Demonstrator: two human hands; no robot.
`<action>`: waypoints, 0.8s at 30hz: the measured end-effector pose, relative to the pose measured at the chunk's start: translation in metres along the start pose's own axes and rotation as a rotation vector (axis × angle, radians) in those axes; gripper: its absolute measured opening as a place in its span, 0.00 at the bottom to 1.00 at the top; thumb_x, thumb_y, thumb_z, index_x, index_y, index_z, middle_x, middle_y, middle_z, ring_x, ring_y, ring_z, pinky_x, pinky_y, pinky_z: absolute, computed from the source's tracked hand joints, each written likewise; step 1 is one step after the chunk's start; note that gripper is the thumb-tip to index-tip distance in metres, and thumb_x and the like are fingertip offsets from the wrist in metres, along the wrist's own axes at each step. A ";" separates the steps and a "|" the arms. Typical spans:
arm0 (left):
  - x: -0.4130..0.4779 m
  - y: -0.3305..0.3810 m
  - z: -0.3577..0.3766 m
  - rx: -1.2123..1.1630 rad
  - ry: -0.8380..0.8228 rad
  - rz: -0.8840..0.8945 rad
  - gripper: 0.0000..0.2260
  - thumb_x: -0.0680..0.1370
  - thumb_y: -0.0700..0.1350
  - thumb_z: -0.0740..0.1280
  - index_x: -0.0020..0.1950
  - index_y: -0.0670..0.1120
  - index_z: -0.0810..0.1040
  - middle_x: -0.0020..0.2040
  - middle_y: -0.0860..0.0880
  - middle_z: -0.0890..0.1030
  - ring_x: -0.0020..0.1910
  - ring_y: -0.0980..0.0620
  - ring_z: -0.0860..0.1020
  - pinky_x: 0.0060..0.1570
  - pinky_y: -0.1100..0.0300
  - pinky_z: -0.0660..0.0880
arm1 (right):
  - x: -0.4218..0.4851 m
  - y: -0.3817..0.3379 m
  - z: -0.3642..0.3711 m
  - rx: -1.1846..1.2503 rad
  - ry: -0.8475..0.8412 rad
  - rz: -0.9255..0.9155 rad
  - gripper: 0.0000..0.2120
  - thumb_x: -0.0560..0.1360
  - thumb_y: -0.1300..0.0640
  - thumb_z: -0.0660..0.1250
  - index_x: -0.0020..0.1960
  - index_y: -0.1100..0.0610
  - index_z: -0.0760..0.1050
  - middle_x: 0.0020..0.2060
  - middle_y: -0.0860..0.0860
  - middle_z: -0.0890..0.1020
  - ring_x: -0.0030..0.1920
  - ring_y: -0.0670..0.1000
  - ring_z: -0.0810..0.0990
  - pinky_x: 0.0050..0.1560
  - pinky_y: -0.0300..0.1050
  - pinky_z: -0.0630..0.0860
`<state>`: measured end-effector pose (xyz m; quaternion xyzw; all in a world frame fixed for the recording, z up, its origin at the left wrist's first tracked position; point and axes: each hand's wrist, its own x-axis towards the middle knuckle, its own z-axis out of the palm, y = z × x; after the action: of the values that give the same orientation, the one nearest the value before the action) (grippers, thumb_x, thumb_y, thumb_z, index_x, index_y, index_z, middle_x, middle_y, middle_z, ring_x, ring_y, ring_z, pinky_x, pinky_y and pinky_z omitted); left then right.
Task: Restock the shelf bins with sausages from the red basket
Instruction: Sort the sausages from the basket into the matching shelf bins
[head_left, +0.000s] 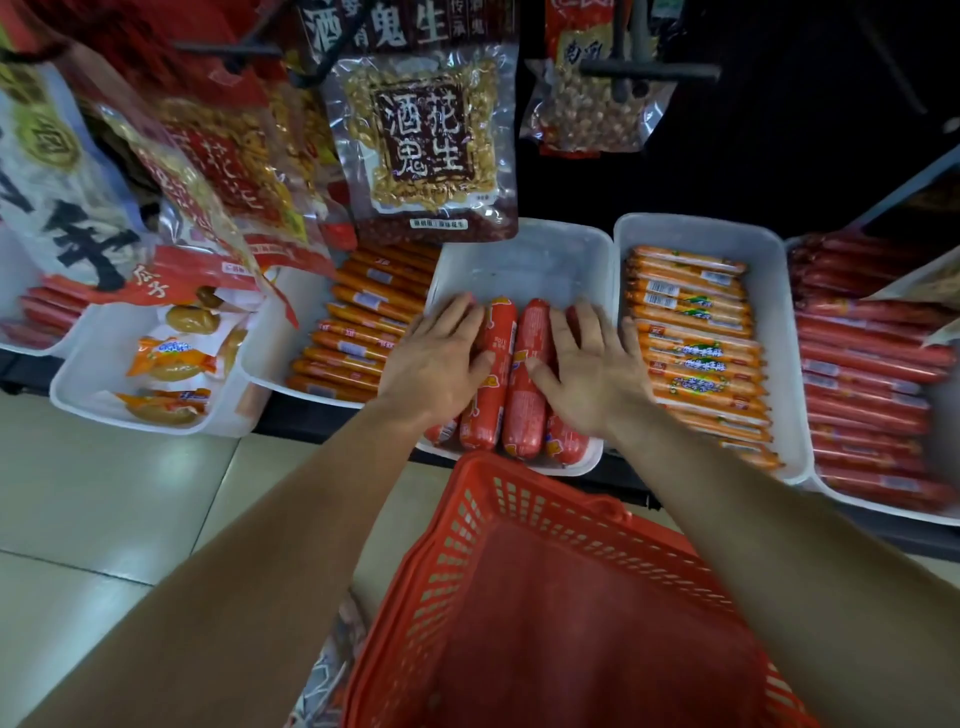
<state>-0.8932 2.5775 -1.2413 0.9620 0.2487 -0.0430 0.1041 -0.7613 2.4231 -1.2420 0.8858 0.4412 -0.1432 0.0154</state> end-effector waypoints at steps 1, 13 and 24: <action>-0.010 -0.004 0.004 -0.019 0.005 -0.008 0.31 0.84 0.59 0.51 0.82 0.48 0.47 0.82 0.50 0.46 0.81 0.52 0.44 0.79 0.52 0.46 | -0.009 -0.002 0.005 0.008 0.020 0.002 0.36 0.80 0.34 0.39 0.81 0.52 0.39 0.80 0.55 0.39 0.80 0.55 0.37 0.78 0.58 0.36; -0.023 -0.008 0.029 0.056 0.104 -0.040 0.29 0.84 0.56 0.38 0.82 0.44 0.44 0.82 0.47 0.44 0.80 0.51 0.41 0.78 0.53 0.40 | -0.015 -0.012 0.015 -0.081 0.083 -0.020 0.37 0.79 0.35 0.34 0.81 0.56 0.35 0.79 0.60 0.37 0.79 0.56 0.35 0.79 0.54 0.37; -0.047 -0.011 0.024 0.008 0.086 0.019 0.32 0.81 0.61 0.41 0.82 0.48 0.47 0.82 0.49 0.46 0.80 0.53 0.42 0.77 0.54 0.41 | -0.031 -0.008 0.012 -0.045 0.035 -0.027 0.38 0.80 0.35 0.36 0.81 0.57 0.39 0.80 0.58 0.37 0.80 0.56 0.36 0.78 0.53 0.36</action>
<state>-0.9404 2.5596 -1.2606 0.9656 0.2438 -0.0018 0.0899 -0.7879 2.4018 -1.2447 0.8815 0.4566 -0.1178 0.0254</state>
